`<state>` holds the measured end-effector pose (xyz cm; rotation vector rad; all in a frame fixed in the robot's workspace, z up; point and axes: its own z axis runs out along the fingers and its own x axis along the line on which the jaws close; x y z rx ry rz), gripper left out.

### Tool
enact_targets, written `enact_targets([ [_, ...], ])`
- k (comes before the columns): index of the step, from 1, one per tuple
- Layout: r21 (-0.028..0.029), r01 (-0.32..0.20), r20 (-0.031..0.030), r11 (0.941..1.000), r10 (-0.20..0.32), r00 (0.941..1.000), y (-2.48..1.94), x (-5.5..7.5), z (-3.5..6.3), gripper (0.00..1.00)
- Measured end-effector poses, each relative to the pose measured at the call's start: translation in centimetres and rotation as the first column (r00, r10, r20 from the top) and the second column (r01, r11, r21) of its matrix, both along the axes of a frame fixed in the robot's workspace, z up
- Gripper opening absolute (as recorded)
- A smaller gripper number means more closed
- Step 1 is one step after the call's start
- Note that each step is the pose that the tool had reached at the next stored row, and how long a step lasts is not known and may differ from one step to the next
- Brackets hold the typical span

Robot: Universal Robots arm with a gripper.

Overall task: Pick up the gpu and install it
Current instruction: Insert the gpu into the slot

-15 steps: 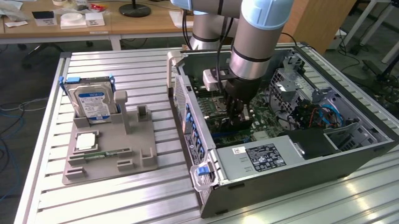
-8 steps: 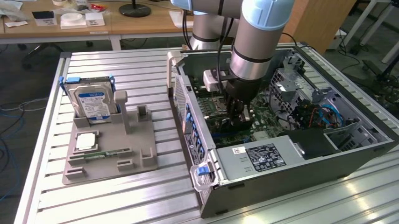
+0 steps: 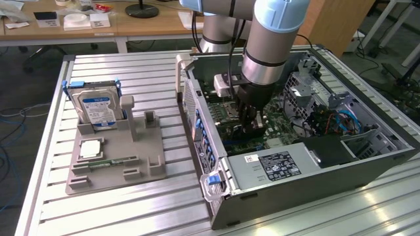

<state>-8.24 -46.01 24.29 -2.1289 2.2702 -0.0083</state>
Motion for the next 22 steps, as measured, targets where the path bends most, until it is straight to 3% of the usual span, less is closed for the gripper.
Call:
enact_targets([
  [17, 0.0001, 0.000, 0.0001, 1.0000, 0.000, 1.0000, -0.17, -0.01, 0.19, 0.27],
  [22, 0.0009, 0.000, 0.0030, 1.0000, 0.000, 1.0000, -0.19, 0.00, 0.01, 0.27],
])
